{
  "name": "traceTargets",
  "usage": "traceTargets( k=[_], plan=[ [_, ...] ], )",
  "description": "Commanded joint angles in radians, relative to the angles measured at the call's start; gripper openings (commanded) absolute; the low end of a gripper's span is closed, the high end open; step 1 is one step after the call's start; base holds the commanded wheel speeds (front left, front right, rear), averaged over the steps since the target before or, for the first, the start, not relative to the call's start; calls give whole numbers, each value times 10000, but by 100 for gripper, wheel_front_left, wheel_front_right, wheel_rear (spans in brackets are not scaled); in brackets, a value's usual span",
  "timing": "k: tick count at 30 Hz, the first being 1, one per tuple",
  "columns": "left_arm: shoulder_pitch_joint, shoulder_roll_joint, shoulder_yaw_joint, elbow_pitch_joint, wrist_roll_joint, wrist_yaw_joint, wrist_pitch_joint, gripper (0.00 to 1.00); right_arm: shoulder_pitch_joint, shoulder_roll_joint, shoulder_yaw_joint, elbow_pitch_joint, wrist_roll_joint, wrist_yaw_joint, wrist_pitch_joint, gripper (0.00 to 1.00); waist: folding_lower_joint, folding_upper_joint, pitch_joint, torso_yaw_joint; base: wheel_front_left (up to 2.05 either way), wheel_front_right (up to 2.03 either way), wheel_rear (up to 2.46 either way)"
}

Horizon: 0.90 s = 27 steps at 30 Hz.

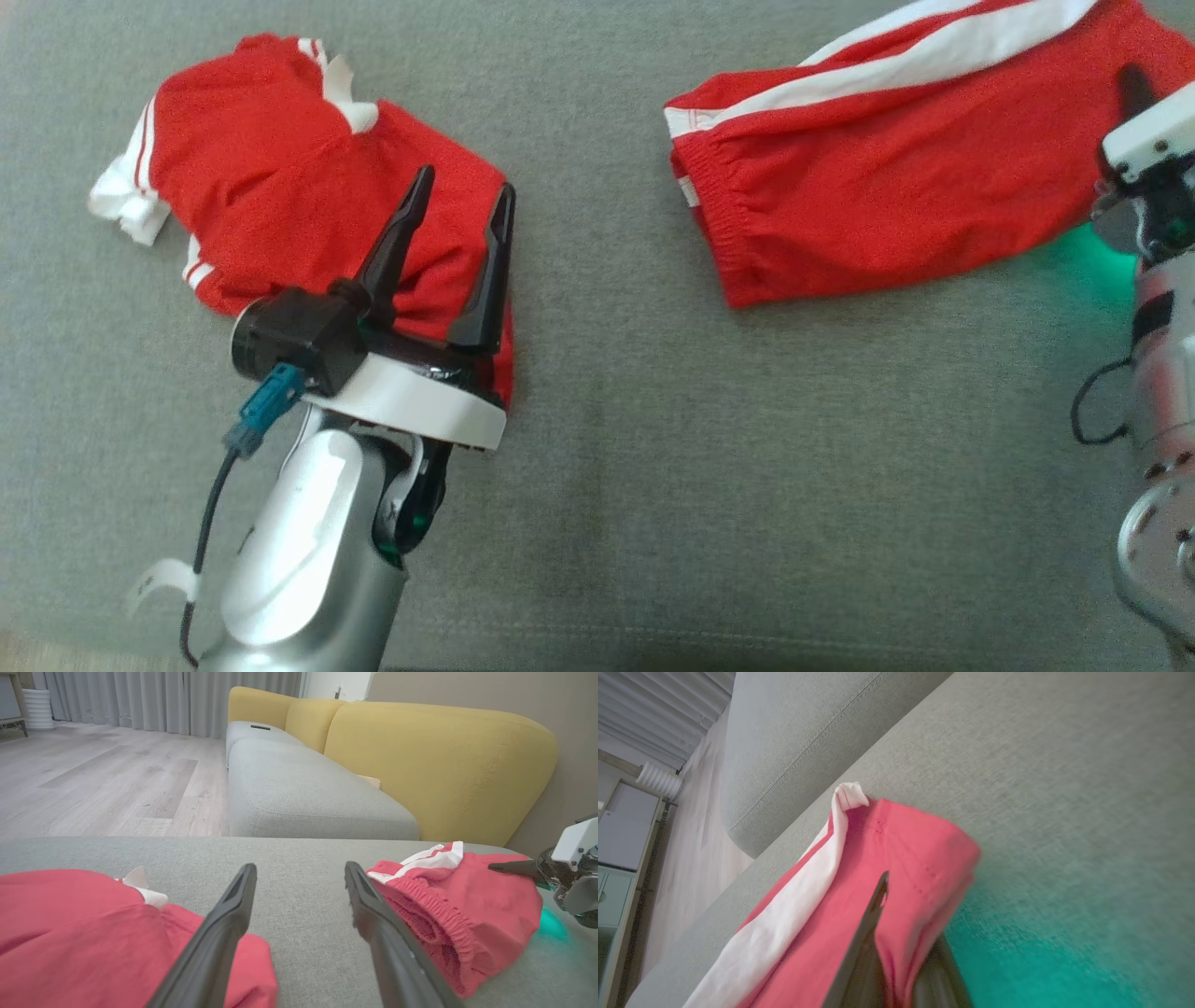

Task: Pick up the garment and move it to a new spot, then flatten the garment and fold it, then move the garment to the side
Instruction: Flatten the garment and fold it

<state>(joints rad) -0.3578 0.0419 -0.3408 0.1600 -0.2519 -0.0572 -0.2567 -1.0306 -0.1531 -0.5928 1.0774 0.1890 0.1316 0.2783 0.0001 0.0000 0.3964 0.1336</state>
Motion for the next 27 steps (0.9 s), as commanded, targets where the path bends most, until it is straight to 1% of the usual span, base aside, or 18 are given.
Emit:
traceTargets(
  k=[1,7,13,18,19,21,27],
  plan=[
    [-80,84,360,-282,5,21,-51,100,28,104,185,-328,179,-9,-198,0,-1,0,-264,-226,0,0,0],
    [234,84,477,-233,32,-26,-51,100,758,41,328,-497,561,-9,-539,0,-1,0,-888,-754,0,0,0],
    [539,83,533,-223,38,-39,-51,100,1478,51,116,-1103,837,-9,-659,0,-1,0,-1416,-1138,0,0,0],
    [805,83,599,-213,34,-40,-51,100,2424,296,53,-2057,880,-9,-593,0,-1,0,-1765,-1312,0,0,0],
    [915,83,617,-221,26,-42,-51,100,2891,424,79,-2522,843,-9,-591,0,-1,0,-1874,-1345,0,0,0],
    [1014,83,625,-240,30,-47,-51,100,3278,579,49,-2988,919,-9,-530,0,-1,0,-1934,-1367,0,0,0],
    [1116,83,646,-235,63,-108,-51,100,4040,769,161,-3995,771,-9,-452,0,-1,0,-1965,-1339,0,0,0]
  ],
)
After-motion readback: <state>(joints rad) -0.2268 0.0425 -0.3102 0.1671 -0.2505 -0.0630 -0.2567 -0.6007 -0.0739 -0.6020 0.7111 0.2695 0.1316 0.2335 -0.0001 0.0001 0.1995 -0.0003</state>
